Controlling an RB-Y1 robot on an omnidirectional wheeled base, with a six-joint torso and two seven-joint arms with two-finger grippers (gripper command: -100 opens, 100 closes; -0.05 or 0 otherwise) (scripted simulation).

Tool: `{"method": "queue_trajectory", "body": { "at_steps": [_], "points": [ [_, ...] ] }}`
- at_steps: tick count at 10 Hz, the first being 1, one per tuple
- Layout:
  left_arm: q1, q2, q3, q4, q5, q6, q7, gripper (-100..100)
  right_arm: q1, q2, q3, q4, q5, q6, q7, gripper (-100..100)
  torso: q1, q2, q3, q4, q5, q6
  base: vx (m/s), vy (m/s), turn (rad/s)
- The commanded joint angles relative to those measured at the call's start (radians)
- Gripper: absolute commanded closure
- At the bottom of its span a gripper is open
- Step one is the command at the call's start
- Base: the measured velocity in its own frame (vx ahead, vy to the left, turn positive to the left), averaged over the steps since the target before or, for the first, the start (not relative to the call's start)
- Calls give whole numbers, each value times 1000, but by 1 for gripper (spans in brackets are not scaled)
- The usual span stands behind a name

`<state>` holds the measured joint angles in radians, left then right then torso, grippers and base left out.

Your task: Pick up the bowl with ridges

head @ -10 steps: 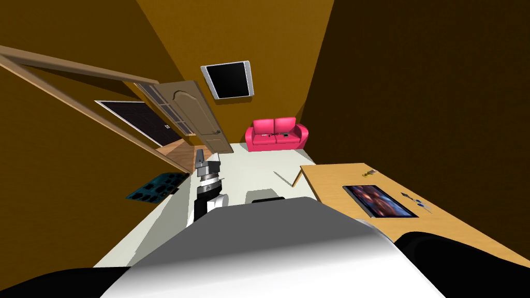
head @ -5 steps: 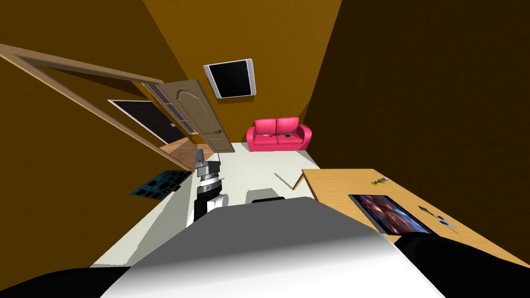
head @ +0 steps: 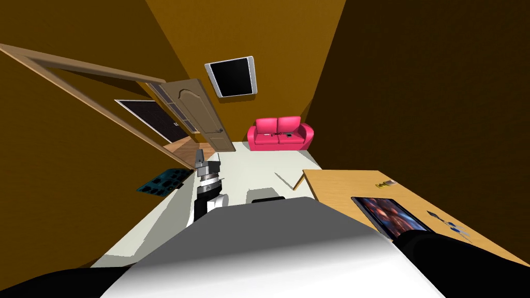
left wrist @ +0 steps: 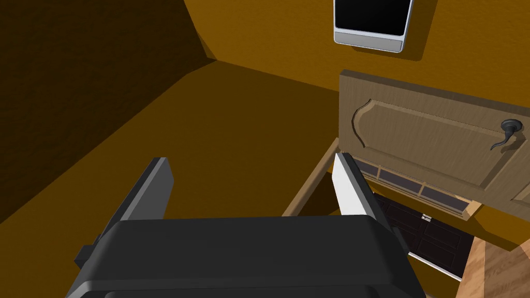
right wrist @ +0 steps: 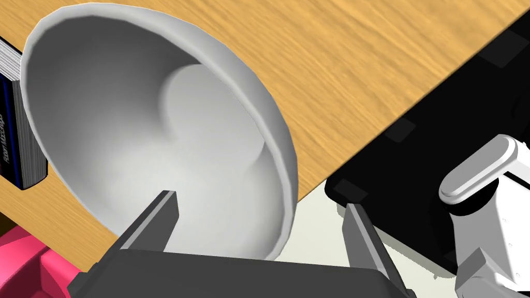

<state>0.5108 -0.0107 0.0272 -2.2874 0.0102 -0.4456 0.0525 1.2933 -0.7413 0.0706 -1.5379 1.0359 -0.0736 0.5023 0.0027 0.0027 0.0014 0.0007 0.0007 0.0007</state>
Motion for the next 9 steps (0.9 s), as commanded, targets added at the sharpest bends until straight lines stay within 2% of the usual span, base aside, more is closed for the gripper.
{"method": "queue_trajectory", "body": {
  "at_steps": [1,2,3,7,8,9],
  "points": [
    [0,0,0,0,0,0,0,0,-31,10,11,34,-4,-1,4,-100,0,0,0,0,0,0,-19,-8,55],
    [0,0,0,0,0,0,0,0,-15,14,2,20,0,-3,6,-100,0,0,0,0,0,0,-7,-4,10],
    [0,0,0,0,0,0,0,0,-17,15,1,22,0,-5,8,100,0,0,0,0,0,0,0,0,0],
    [0,0,0,0,0,0,0,0,-17,16,2,22,-1,-5,7,100,1,-1,-1,0,1,0,-1,1,-3],
    [0,0,0,0,0,0,0,0,-17,16,2,22,-1,-6,7,0,1,-1,-1,0,1,0,0,0,0],
    [0,0,0,0,0,0,0,0,15,-5,-8,-14,2,-2,-2,100,1,-1,-1,0,1,0,14,5,-98]
  ]
}}
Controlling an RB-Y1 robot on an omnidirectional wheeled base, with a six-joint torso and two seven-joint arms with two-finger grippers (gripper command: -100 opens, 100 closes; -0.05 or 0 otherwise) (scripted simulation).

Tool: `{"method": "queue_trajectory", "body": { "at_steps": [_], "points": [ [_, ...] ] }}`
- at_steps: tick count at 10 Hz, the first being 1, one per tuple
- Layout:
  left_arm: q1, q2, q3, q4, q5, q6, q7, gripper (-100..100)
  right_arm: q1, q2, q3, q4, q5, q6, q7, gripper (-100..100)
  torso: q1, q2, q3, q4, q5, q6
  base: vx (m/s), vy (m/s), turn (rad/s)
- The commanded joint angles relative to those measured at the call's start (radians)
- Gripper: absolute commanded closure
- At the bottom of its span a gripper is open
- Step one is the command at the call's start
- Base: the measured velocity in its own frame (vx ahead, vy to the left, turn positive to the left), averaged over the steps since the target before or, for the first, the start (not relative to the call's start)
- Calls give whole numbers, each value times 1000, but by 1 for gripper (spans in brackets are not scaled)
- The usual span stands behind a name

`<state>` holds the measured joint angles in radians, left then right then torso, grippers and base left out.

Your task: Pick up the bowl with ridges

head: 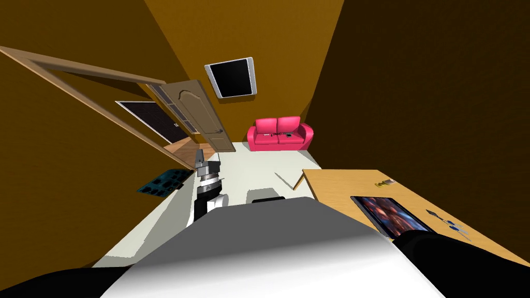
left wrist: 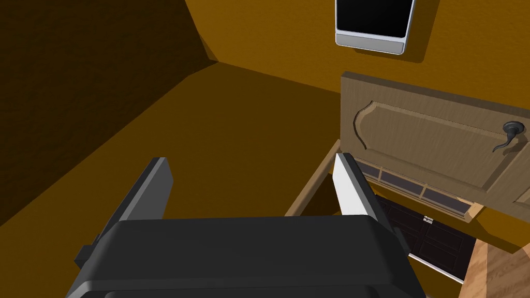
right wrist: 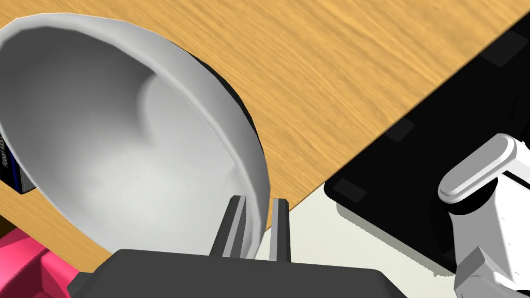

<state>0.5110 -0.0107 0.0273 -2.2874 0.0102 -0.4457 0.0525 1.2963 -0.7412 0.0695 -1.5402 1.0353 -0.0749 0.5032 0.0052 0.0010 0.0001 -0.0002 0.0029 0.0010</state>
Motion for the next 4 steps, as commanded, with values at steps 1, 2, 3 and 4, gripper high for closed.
{"method": "queue_trajectory", "body": {
  "at_steps": [1,2,3,4],
  "points": [
    [0,0,0,0,0,0,0,0,30,-11,-14,-31,5,-1,-5,100,0,0,0,0,0,0,22,12,-92],
    [0,0,0,0,0,0,0,0,48,-17,-22,-50,8,-1,-7,100,1,0,0,0,0,0,19,13,-62],
    [0,0,0,0,0,0,0,0,38,-6,-21,-34,8,-6,-1,100,2,0,0,0,1,0,6,6,-12],
    [0,0,0,0,0,0,0,0,40,-7,-22,-36,9,-7,-1,0,1,0,0,0,0,-1,0,0,0]
  ]
}}
